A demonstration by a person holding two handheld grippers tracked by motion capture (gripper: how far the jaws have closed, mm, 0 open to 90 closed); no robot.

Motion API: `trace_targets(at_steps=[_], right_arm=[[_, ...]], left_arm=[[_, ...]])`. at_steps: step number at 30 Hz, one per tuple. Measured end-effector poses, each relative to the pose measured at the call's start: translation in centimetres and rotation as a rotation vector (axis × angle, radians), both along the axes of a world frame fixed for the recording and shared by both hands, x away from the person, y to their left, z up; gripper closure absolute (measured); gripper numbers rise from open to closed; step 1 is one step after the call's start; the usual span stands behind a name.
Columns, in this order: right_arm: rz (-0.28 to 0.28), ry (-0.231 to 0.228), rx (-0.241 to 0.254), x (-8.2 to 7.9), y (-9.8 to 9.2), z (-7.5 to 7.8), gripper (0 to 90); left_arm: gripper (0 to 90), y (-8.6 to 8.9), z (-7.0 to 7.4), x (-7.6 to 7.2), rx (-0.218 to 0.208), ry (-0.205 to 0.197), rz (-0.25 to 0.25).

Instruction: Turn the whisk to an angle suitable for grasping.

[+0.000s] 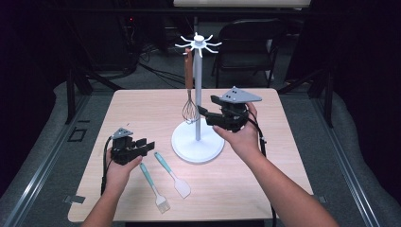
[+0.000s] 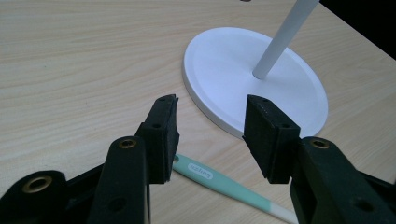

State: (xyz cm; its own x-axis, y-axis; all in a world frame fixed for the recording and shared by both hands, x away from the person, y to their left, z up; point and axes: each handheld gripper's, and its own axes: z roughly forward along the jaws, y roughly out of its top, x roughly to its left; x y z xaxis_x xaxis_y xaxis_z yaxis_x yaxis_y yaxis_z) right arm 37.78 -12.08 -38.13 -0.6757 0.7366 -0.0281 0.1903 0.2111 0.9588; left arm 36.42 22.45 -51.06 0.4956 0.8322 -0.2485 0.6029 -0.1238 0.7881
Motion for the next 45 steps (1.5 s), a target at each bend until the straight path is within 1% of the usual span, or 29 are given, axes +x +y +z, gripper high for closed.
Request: trace_targets(at_steps=[2, 4, 5, 6, 7, 8, 11, 13, 14, 16, 17, 20, 21, 23, 25, 28, 30, 32, 34, 37, 42, 45], right_arm=[[0.013, 0.005, 0.001, -0.2, 0.2, -0.7, 38.4], [0.022, 0.020, 0.000, -0.4, 0.4, -1.3, 37.6], [0.027, 0.020, -0.001, -0.5, 0.5, -1.6, 36.9], [0.030, 0.016, 0.007, -0.6, 0.7, -1.9, 36.8], [0.033, 0.024, 0.004, -0.7, 0.9, -2.4, 36.8], [0.035, 0.033, 0.005, -0.7, 1.0, -2.6, 36.8], [0.038, 0.083, -0.022, -0.8, 1.5, -3.7, 35.7], [0.041, 0.098, -0.034, -0.8, 1.7, -4.3, 34.2], [0.042, 0.115, -0.043, -0.8, 1.9, -4.7, 33.4], [0.040, 0.123, -0.051, -0.9, 2.2, -5.3, 32.5], [0.043, 0.129, -0.063, -1.0, 2.2, -5.6, 32.6], [0.056, 0.174, -0.063, -1.1, 2.6, -6.6, 32.7], [0.060, 0.180, -0.065, -1.1, 2.7, -6.8, 32.7], [0.066, 0.199, -0.091, -1.1, 2.9, -7.4, 34.6], [0.070, 0.209, -0.109, -1.2, 3.0, -7.9, 36.9], [0.082, 0.231, -0.120, -1.2, 3.2, -8.6, 39.7], [0.092, 0.236, -0.140, -1.3, 3.3, -9.2, 41.3], [0.097, 0.249, -0.166, -1.3, 3.6, -9.8, 44.2], [0.106, 0.266, -0.186, -1.3, 3.8, -10.4, 45.1], [0.106, 0.294, -0.182, -1.5, 4.5, -11.4, 44.6], [0.129, 0.329, -0.223, -1.8, 5.5, -13.0, 44.2], [0.139, 0.368, -0.247, -1.9, 6.1, -13.9, 45.0]], left_arm=[[54.2, 0.1, 0.0, 0.0, 0.001, 0.005, -0.002], [54.0, 0.1, 0.0, 0.0, 0.002, 0.004, 0.001], [53.9, 0.1, 0.0, 0.0, 0.001, 0.002, 0.004], [53.8, 0.1, 0.0, 0.0, -0.003, 0.004, 0.008], [53.8, 0.2, 0.0, 0.0, -0.002, 0.002, 0.008], [53.7, 0.2, 0.0, 0.0, -0.002, 0.002, 0.008], [53.6, 0.2, 0.0, 0.0, -0.001, 0.001, 0.009], [53.6, 0.3, 0.0, 0.0, 0.000, 0.006, 0.006], [53.5, 0.3, 0.0, 0.0, 0.000, 0.006, 0.007], [53.5, 0.3, 0.0, 0.0, -0.004, 0.004, 0.010], [53.5, 0.4, 0.0, 0.1, -0.004, 0.002, 0.011], [53.4, 0.4, 0.0, 0.1, -0.006, 0.001, 0.013], [53.4, 0.4, 0.0, 0.1, -0.004, 0.001, 0.015], [53.4, 0.4, 0.0, 0.1, -0.005, 0.004, 0.013], [53.4, 0.4, 0.0, 0.1, -0.006, 0.002, 0.016], [53.3, 0.5, 0.0, 0.1, -0.005, 0.004, 0.019], [53.3, 0.5, 0.0, 0.1, -0.005, 0.008, 0.016], [53.3, 0.5, 0.0, 0.1, -0.005, 0.007, 0.017], [53.2, 0.5, 0.0, 0.1, -0.006, 0.006, 0.019], [53.1, 0.5, 0.0, 0.1, -0.007, 0.005, 0.018], [52.0, 0.5, 0.0, 0.1, -0.006, 0.000, 0.023], [51.0, 0.5, 0.0, 0.1, -0.002, -0.001, 0.028]])
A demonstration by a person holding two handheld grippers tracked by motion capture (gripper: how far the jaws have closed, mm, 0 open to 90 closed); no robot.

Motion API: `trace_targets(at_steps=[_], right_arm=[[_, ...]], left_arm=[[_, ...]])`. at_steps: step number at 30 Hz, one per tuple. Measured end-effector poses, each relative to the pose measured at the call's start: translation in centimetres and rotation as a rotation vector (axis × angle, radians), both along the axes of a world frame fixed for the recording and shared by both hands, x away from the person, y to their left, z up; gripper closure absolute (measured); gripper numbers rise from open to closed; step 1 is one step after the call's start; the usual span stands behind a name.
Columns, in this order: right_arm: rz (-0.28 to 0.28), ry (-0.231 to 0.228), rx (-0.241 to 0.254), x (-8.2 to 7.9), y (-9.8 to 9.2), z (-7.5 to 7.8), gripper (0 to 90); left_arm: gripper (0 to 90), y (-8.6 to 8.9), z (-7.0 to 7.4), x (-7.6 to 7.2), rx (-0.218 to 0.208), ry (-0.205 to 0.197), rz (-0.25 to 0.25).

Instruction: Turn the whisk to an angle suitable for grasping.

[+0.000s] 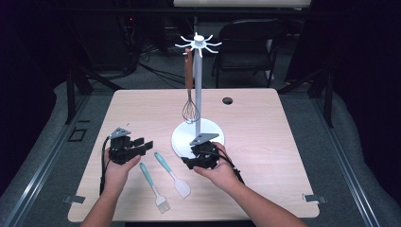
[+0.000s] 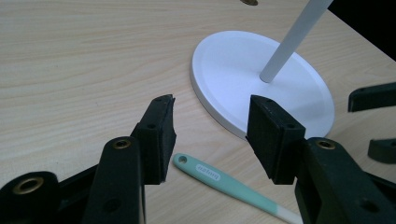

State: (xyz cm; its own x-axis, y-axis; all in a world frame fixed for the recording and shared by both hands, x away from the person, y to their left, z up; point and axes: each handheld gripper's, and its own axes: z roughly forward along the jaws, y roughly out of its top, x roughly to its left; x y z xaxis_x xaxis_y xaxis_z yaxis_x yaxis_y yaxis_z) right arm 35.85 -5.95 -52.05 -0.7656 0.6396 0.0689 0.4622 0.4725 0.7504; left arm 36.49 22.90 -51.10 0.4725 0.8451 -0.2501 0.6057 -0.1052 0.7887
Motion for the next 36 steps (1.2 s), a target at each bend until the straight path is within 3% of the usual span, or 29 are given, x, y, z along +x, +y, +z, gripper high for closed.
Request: trace_targets(at_steps=[4, 12, 25, 29, 36], right_arm=[[0.007, 0.043, -0.035, -0.2, 0.8, -1.1, 45.2], [0.046, 0.087, -0.038, -0.3, 2.4, -2.6, 45.5], [0.085, 0.090, -0.102, -0.5, 3.8, -3.8, 58.6], [0.074, 0.092, -0.081, -0.6, 4.1, -4.1, 60.9], [0.088, 0.102, -0.108, -0.8, 4.6, -4.2, 66.6]], left_arm=[[50.3, 0.0, 0.0, 0.0, 0.002, 0.005, -0.002], [49.9, -0.1, -0.1, 0.1, 0.004, -0.003, 0.000], [49.6, -0.1, -0.2, 0.1, 0.006, 0.001, 0.001], [49.6, -0.1, -0.2, 0.1, 0.007, 0.002, 0.000], [49.6, -0.1, -0.2, 0.1, 0.008, 0.002, 0.000]])
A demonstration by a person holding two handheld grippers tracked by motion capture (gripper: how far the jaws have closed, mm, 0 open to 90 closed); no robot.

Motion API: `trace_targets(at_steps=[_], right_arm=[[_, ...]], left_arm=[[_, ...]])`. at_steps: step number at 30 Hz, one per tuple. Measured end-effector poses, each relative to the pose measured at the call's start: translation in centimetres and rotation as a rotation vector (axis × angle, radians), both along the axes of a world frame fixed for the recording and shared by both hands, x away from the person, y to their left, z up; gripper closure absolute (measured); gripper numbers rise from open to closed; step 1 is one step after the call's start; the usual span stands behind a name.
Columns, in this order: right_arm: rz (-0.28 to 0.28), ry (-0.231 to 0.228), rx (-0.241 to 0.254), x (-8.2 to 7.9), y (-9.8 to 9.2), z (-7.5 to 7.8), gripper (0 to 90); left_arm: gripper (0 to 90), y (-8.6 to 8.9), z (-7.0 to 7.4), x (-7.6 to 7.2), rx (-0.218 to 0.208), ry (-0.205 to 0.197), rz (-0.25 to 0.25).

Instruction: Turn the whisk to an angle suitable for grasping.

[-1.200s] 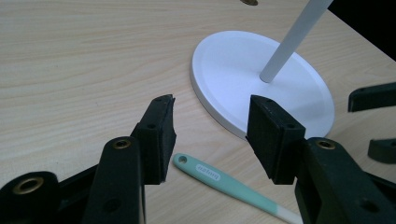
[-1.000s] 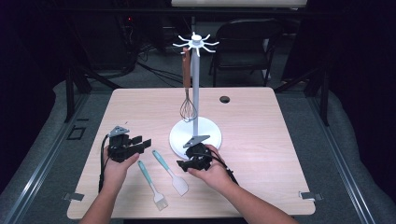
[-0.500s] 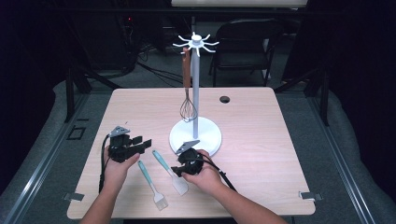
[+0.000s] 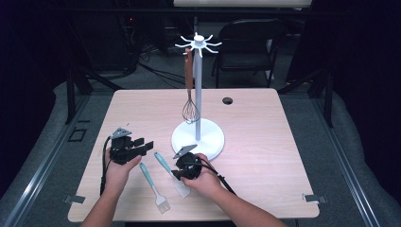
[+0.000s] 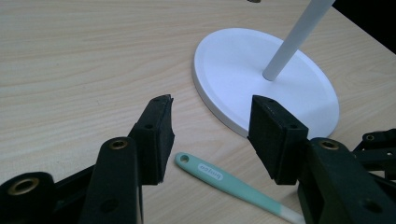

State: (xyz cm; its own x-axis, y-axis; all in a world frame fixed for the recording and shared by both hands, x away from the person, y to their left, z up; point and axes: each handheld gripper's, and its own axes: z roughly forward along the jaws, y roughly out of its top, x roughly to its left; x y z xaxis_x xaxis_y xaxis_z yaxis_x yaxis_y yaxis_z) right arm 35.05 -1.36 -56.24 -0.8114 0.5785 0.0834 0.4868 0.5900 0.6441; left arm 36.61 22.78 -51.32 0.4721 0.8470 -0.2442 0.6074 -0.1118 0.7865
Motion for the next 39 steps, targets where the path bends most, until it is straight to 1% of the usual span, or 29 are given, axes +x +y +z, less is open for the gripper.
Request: trace_targets(at_steps=[1, 3, 4, 5, 7, 8, 9, 10, 11, 12, 14, 15, 16, 17, 18, 19, 22, 24, 26, 28, 29, 31, 32, 33, 35, 37, 39], right_arm=[[0.007, 0.001, 0.001, 0.0, 0.0, 0.0, 67.3], [0.001, 0.000, 0.005, -0.1, 0.2, -0.1, 68.8], [0.007, 0.000, -0.007, -0.1, 0.2, -0.1, 69.4], [0.006, -0.004, -0.005, -0.1, 0.3, -0.1, 70.2], [0.001, 0.003, 0.005, -0.2, 0.4, -0.3, 70.9], [0.007, 0.006, -0.005, -0.2, 0.4, -0.3, 71.1], [0.007, 0.008, -0.001, -0.2, 0.5, -0.4, 71.6], [0.019, 0.011, -0.005, -0.1, 0.4, -0.4, 71.7], [0.017, 0.017, -0.008, -0.1, 0.5, -0.3, 71.9], [0.005, 0.015, 0.006, -0.2, 0.6, -0.5, 72.1], [0.004, 0.017, 0.009, -0.3, 0.7, -0.5, 72.8], [0.014, 0.015, -0.002, -0.3, 0.7, -0.5, 73.0], [0.014, 0.016, -0.005, -0.3, 0.7, -0.5, 72.9], [0.010, 0.014, 0.004, -0.4, 0.8, -0.5, 73.0], [0.023, 0.016, -0.006, -0.3, 0.8, -0.5, 73.2], [0.010, 0.016, 0.012, -0.4, 1.0, -0.6, 73.2], [0.025, 0.019, -0.018, -0.5, 1.2, -0.7, 73.4], [0.028, 0.016, -0.014, -0.6, 1.4, -0.9, 74.1], [0.034, 0.015, -0.026, -0.6, 1.5, -0.9, 75.2], [0.028, 0.018, -0.025, -0.6, 1.5, -0.9, 77.3], [0.019, 0.018, -0.009, -0.6, 1.5, -1.0, 77.9], [0.015, 0.023, -0.002, -0.7, 1.5, -0.9, 78.9], [0.024, 0.017, -0.022, -0.6, 1.3, -0.8, 79.2], [0.017, 0.014, -0.015, -0.7, 1.3, -0.8, 79.4], [0.020, 0.008, -0.011, -0.7, 1.1, -0.9, 79.8], [0.013, 0.015, -0.003, -0.7, 0.7, -0.9, 80.2], [0.014, 0.018, -0.012, -0.7, 0.4, -0.8, 80.5]], left_arm=[[49.6, 0.0, 0.0, 0.0, 0.000, 0.000, 0.001], [49.6, 0.0, 0.0, 0.0, -0.001, 0.000, 0.000], [49.6, 0.0, 0.0, 0.0, -0.001, 0.000, 0.000], [49.6, 0.0, 0.0, 0.0, -0.001, 0.001, 0.001], [49.6, 0.0, 0.0, 0.0, -0.001, 0.002, 0.001], [49.6, 0.0, 0.0, 0.0, -0.002, 0.001, 0.002], [49.6, 0.0, 0.0, 0.0, -0.001, 0.002, 0.001], [49.6, 0.0, 0.0, 0.0, 0.000, 0.004, 0.000], [49.6, 0.0, 0.0, 0.0, -0.002, 0.001, 0.002], [49.6, 0.0, 0.0, 0.0, -0.002, 0.000, 0.002], [49.6, 0.0, -0.1, 0.0, -0.001, 0.000, 0.001], [49.6, 0.0, -0.1, 0.0, 0.000, 0.000, 0.000], [49.6, 0.0, -0.1, 0.0, -0.001, 0.002, 0.000], [49.6, 0.0, -0.1, 0.0, 0.000, 0.003, -0.001], [49.6, 0.0, -0.1, 0.0, 0.000, 0.001, 0.000], [49.6, 0.0, -0.1, 0.0, 0.000, 0.002, 0.000], [49.6, 0.0, -0.1, 0.0, -0.001, 0.002, 0.002], [49.6, 0.0, 0.0, 0.0, 0.001, 0.006, 0.001], [49.6, 0.0, -0.1, 0.0, 0.004, 0.003, 0.002], [49.6, 0.0, -0.1, 0.0, 0.002, 0.002, 0.001], [49.6, 0.0, -0.1, 0.0, 0.001, 0.002, 0.000], [49.6, 0.1, 0.0, 0.0, 0.002, 0.002, 0.003], [49.6, 0.1, 0.0, 0.0, 0.001, 0.004, 0.000], [49.6, 0.1, 0.0, 0.0, -0.003, 0.001, 0.001], [49.6, 0.1, 0.0, 0.0, -0.005, 0.001, 0.002], [49.6, 0.1, 0.0, 0.0, -0.005, 0.001, 0.002], [49.6, 0.1, 0.0, 0.0, -0.005, 0.000, 0.001]])
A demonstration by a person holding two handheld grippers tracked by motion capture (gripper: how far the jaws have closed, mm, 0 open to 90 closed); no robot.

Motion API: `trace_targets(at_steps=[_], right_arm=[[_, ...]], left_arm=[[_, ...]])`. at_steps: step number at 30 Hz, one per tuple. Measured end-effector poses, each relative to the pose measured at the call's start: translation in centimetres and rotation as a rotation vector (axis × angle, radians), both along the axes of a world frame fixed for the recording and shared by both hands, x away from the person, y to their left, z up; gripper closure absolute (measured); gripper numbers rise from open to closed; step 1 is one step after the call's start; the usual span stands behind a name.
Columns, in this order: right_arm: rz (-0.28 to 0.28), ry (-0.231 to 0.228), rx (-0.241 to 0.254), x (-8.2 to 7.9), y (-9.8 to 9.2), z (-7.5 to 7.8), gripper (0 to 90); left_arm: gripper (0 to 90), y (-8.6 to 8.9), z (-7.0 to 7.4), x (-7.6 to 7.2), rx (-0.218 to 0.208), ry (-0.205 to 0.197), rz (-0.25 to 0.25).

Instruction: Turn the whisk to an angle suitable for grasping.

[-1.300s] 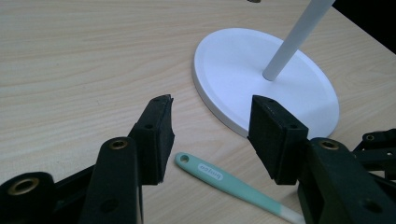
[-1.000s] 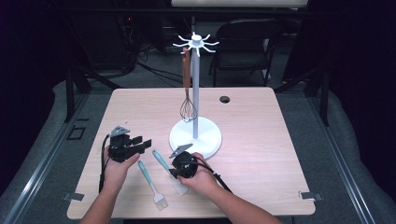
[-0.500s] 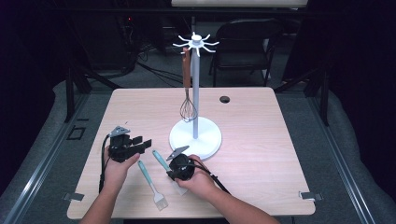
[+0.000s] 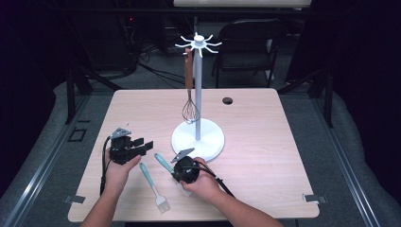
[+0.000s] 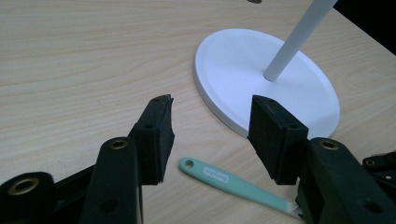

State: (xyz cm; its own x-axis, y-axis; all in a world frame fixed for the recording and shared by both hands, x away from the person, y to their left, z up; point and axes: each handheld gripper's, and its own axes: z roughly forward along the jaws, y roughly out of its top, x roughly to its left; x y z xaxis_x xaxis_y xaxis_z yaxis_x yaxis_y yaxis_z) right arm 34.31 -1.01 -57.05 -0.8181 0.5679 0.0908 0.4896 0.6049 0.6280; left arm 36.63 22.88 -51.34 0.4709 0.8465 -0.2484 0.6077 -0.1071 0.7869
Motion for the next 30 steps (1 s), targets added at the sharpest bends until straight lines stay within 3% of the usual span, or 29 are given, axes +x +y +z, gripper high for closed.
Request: trace_targets(at_steps=[13, 23, 30], right_arm=[[-0.027, 0.038, -0.017, -1.5, -6.3, 0.4, 81.2], [-0.062, 0.034, -0.078, -3.0, -11.8, 0.8, 81.2], [-0.072, 0.063, -0.095, -3.0, -13.0, 1.0, 76.8]], left_arm=[[49.6, -0.2, -0.1, 0.0, 0.013, 0.012, -0.006], [49.6, -0.3, -0.3, 0.0, 0.017, 0.014, -0.005], [49.6, -0.5, -0.3, -0.1, 0.017, 0.014, 0.001]])
